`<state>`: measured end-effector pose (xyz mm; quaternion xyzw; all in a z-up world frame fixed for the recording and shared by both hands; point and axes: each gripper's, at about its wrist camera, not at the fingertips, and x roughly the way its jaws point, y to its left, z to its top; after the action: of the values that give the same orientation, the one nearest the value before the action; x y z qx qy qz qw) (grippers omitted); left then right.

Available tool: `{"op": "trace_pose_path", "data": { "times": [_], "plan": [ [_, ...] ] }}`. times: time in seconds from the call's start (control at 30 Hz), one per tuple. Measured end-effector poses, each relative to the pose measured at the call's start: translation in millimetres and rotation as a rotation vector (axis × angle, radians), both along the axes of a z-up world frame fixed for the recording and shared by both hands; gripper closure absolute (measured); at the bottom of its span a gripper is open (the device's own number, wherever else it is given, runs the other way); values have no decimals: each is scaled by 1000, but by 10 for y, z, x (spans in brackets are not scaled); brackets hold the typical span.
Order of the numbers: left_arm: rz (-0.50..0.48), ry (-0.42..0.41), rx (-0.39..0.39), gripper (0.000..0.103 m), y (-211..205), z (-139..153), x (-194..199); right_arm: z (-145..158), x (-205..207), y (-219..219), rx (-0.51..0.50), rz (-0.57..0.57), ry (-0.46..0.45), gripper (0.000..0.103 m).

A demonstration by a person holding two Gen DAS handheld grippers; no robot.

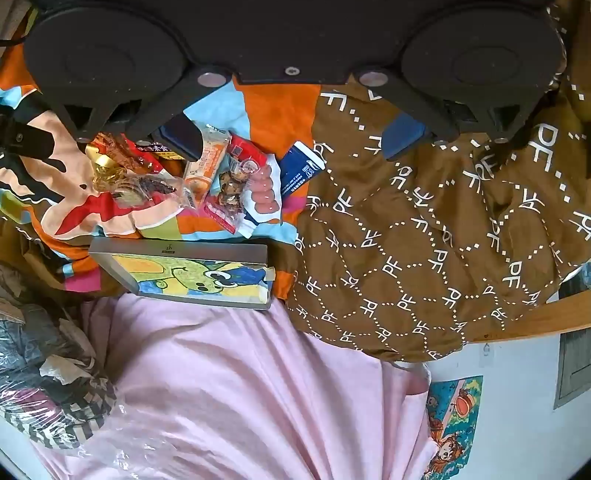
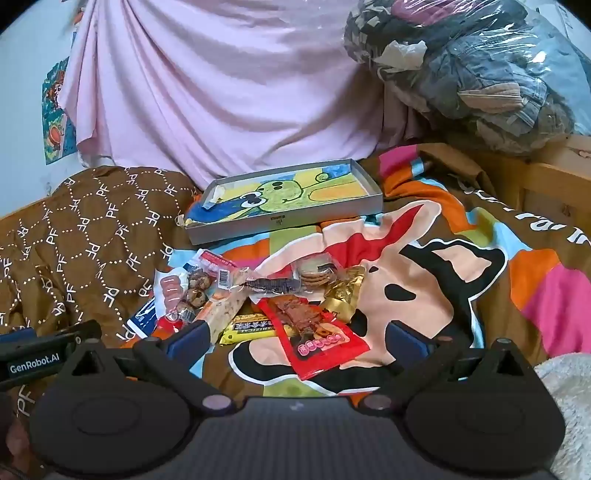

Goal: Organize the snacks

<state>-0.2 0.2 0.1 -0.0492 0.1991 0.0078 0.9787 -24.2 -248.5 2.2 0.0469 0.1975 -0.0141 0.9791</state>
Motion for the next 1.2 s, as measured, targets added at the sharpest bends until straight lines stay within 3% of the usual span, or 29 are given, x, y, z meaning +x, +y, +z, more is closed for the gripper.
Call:
{"op": "trace_pose_path", "data": {
  "times": [1.2],
  "plan": [
    [-18,3,-6,1,-31,13,-4,-3,16,-7,11,2,5,0]
  ]
}}
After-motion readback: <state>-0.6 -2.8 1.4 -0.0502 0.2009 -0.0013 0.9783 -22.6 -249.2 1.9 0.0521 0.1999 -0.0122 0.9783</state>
